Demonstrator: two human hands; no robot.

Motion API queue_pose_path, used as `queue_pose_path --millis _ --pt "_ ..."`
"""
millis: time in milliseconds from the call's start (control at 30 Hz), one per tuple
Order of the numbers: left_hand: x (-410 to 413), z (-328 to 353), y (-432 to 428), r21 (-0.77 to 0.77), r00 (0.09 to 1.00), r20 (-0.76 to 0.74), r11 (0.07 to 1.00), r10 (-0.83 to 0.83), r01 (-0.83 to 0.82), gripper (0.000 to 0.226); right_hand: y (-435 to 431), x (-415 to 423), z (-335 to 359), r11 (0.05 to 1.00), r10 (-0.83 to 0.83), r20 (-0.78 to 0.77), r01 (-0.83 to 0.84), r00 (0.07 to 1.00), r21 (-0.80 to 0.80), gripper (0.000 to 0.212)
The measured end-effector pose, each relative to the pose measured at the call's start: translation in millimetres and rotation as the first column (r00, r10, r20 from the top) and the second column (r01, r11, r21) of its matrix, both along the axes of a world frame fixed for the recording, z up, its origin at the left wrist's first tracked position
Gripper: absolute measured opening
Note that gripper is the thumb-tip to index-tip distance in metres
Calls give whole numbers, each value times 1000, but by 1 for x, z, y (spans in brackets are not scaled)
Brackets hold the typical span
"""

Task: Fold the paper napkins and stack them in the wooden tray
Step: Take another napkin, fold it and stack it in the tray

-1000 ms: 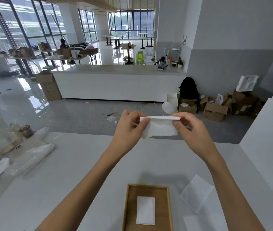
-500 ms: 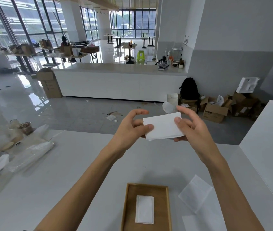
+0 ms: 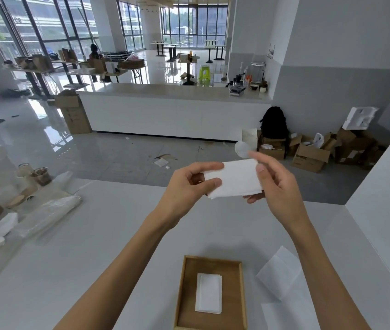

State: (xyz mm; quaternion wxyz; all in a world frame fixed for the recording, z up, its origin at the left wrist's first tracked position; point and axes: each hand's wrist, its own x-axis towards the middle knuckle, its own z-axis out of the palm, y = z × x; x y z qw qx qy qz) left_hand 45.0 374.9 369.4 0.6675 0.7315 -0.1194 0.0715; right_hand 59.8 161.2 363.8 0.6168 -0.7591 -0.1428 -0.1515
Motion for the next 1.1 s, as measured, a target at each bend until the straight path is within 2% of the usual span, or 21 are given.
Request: queue_pose_path --millis 67,100,133,167,233,300,367,433,467,500,533,567,600,633,667,700,800,900,933,1033,1100 --pt "-3 -6 -1 98 981 157 986 118 -134 32 3 -2 -4 978 -196 1 196 981 -68 29" --pt "-5 -11 -2 185 943 296 959 153 -213 36 5 -3 -7 967 -246 -41 243 968 -69 32" --pt "-9 -17 -2 275 886 444 920 137 -280 41 8 -6 -11 976 -217 -153 213 964 -37 40" --pt "-13 -24 -3 358 814 576 871 77 -336 45 12 -9 -15 993 -107 -308 117 945 14 53" --pt "-20 -42 -4 503 665 738 752 -117 -426 51 21 -17 -23 974 215 -555 -132 804 187 73" --pt "-28 -62 -5 572 574 780 656 -250 -492 52 31 -20 -35 893 418 -575 -201 704 404 66" --pt "-40 -78 -6 604 550 777 610 -307 -513 51 37 -19 -44 865 423 -564 -131 709 484 44" --pt "-53 -93 -1 647 596 735 597 -323 -474 58 40 -13 -51 895 322 -572 -45 754 444 25" --pt "-60 -100 1 652 646 705 628 -293 -425 61 39 -10 -55 907 293 -563 -38 773 420 21" --pt "-65 -105 3 614 729 655 703 -200 -359 60 38 -6 -58 915 285 -548 -53 786 400 20" --pt "-69 -106 4 518 831 554 802 -49 -298 54 37 -3 -60 922 285 -538 -74 793 380 21" --pt "-71 -104 4 384 919 379 886 107 -261 49 37 -1 -62 928 287 -536 -91 794 362 24" --pt "-68 -99 3 262 970 147 938 194 -227 50 36 2 -65 929 297 -539 -108 788 354 27" --pt "-60 -96 4 165 978 -73 969 197 -183 55 37 3 -68 926 316 -545 -129 776 354 30" --pt "-50 -96 5 97 963 -222 986 154 -135 58 39 4 -71 924 338 -555 -155 760 350 31" --pt "-40 -98 6 61 949 -297 994 110 -96 55 41 5 -76 924 353 -565 -182 746 336 29" --pt "-19 -113 9 93 942 -323 994 91 -64 34 46 9 -99 944 321 -604 -195 730 265 21" --pt "-7 -151 9 54 926 -374 998 59 -42 31 47 14 -135 962 266 -623 -161 735 221 18" --pt "-5 -165 8 49 916 -395 998 63 -47 35 47 13 -150 967 250 -625 -157 740 200 28" --pt "-8 -219 5 61 888 -456 997 62 -38 54 43 -2 -215 978 206 -667 -139 716 154 75" --pt "-14 -256 4 85 869 -494 996 38 5 61 39 -21 -262 988 154 -696 -110 702 108 84"
